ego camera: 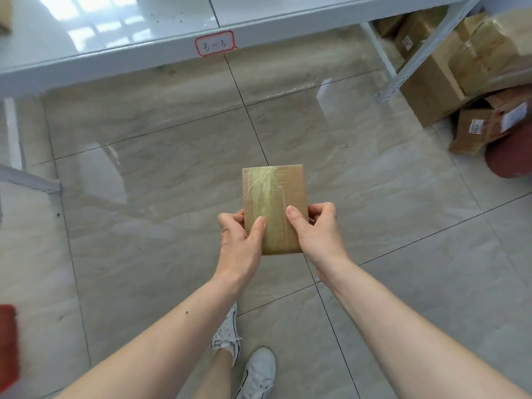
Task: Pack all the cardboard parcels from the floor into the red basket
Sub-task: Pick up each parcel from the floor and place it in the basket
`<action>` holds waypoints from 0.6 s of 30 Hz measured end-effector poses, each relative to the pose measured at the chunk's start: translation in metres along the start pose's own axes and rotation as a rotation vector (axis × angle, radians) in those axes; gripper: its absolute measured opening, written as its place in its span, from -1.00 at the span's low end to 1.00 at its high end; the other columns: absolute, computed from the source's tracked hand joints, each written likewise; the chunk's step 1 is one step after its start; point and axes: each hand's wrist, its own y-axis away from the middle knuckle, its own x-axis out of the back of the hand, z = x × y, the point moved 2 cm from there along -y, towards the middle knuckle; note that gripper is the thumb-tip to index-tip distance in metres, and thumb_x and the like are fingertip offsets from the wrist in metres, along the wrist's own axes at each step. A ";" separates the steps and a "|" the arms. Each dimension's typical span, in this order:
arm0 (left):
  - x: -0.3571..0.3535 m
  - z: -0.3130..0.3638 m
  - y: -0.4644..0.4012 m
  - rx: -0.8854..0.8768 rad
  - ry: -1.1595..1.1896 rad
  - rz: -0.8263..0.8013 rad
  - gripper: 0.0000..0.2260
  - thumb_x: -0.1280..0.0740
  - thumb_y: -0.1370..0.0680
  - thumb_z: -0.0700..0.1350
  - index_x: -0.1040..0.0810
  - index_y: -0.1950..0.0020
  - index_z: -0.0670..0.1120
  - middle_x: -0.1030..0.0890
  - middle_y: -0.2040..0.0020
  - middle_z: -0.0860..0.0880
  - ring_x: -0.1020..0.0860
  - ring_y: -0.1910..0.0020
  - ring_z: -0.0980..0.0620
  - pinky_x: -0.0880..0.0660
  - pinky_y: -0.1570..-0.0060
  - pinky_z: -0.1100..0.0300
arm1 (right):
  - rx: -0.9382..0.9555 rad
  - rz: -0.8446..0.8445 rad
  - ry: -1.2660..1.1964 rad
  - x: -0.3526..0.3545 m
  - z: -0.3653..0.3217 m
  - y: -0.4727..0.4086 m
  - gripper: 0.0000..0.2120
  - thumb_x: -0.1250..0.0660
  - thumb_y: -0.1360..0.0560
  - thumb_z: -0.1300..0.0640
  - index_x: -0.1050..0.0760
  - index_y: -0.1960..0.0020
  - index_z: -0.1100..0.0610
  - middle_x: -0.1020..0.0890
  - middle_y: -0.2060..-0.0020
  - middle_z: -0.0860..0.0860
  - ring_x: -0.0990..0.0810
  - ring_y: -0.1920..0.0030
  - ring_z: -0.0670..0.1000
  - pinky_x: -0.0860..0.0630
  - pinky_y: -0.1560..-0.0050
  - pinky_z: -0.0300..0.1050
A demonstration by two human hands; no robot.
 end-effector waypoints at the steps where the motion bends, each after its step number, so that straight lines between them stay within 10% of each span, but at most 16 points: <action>1: 0.009 -0.006 0.006 0.011 0.008 0.020 -0.69 -0.26 -0.60 -0.03 -0.27 -0.20 -0.19 -0.46 -0.26 -0.04 -0.49 -0.09 0.09 -0.39 0.19 0.43 | 0.004 -0.021 0.014 -0.008 0.001 0.008 -0.64 -0.40 -0.51 -0.03 -0.35 -0.16 0.10 -0.53 0.04 -0.12 -0.51 0.06 -0.23 -0.44 0.15 -0.29; 18: 0.238 -0.126 0.084 0.164 0.136 0.330 -0.71 -0.28 -0.59 -0.02 -0.29 -0.15 -0.17 -0.51 -0.14 -0.02 -0.49 0.10 0.18 -0.35 0.37 0.58 | 0.063 -0.330 0.218 -0.209 0.008 0.173 -0.64 -0.39 -0.51 -0.04 -0.35 -0.15 0.10 -0.50 0.05 -0.14 -0.49 0.08 -0.25 -0.41 0.19 -0.34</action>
